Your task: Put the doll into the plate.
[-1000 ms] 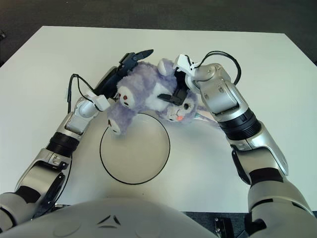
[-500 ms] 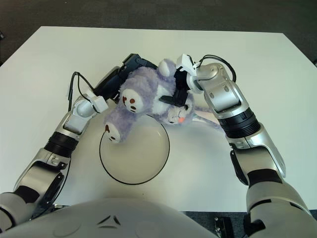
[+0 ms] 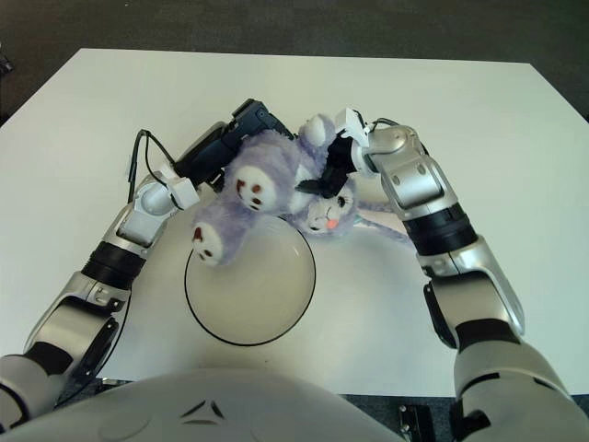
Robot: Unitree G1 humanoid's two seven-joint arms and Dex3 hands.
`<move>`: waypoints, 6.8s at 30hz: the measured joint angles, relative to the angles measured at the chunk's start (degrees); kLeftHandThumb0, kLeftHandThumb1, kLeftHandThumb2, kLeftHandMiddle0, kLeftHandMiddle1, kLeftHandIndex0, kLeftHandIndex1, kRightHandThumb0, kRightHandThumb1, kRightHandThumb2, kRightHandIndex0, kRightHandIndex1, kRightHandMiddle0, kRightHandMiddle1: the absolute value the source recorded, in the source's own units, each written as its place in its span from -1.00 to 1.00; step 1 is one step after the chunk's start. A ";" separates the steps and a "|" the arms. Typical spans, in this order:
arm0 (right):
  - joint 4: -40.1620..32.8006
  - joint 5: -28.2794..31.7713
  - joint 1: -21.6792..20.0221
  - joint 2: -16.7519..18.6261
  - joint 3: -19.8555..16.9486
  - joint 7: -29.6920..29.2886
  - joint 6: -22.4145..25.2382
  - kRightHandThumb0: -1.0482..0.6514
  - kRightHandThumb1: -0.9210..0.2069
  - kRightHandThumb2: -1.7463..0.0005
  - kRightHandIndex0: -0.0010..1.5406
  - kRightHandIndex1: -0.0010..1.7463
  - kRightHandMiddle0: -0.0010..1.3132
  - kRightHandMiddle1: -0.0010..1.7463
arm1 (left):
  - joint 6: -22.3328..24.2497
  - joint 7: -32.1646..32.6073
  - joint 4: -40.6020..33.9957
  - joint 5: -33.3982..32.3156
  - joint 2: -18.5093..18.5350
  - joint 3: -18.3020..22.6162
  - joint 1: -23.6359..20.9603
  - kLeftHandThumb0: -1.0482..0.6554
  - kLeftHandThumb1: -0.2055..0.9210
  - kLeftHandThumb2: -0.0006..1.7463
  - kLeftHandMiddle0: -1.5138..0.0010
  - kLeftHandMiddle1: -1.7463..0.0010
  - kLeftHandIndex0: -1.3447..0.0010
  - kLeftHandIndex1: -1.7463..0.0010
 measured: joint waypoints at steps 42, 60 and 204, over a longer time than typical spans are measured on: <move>-7.03 0.58 0.04 0.62 -2.66 4.65 13.56 0.23 0.10 -0.54 -0.17 0.98 -0.41 0.99 | 5.06 -1.46 -3.02 -3.12 -3.15 0.67 -0.17 0.23 -0.62 0.89 -0.09 -0.94 0.03 -1.00; -16.14 1.69 0.39 -4.40 -7.14 -2.19 19.16 0.23 -0.31 -0.10 -0.28 0.66 -0.50 1.00 | 10.37 3.46 -5.27 -0.06 -5.62 1.55 -0.13 0.23 -0.63 0.90 -0.12 -0.93 0.06 -1.00; -6.48 -32.01 23.95 -0.79 -16.81 -53.38 -47.95 -0.64 -0.14 0.16 -0.92 -0.58 -1.00 -0.03 | 58.45 17.24 -8.26 -14.10 -17.23 17.61 -5.82 0.23 -0.35 0.66 -0.05 -0.81 0.25 -1.00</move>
